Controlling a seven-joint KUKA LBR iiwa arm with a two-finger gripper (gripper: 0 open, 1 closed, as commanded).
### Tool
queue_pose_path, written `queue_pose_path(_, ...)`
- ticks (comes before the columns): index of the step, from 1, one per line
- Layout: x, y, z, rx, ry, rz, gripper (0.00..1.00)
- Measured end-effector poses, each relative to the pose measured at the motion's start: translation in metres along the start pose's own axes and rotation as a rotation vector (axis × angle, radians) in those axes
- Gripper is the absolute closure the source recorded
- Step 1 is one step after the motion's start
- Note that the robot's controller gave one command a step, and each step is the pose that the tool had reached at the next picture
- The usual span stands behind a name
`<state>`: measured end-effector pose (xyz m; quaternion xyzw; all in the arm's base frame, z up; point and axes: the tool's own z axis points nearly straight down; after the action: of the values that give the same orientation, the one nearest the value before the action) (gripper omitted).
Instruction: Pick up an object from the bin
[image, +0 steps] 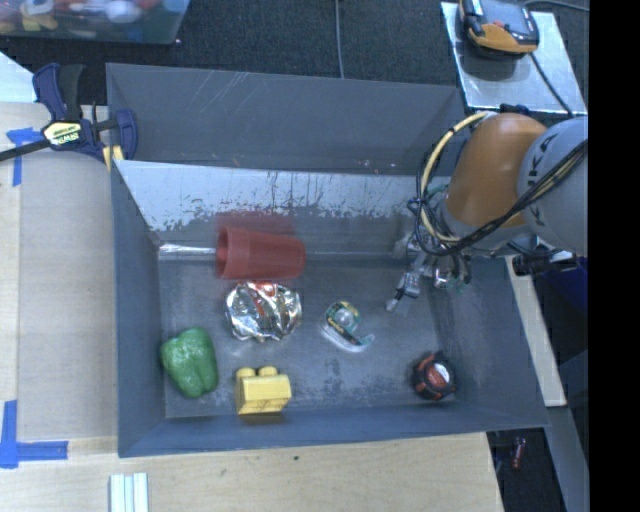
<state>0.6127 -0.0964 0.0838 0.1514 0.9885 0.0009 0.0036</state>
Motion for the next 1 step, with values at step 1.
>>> queue_pose_path(1,0.0176,0.0017,-0.0003,0.0,-0.015,0.035,0.0)
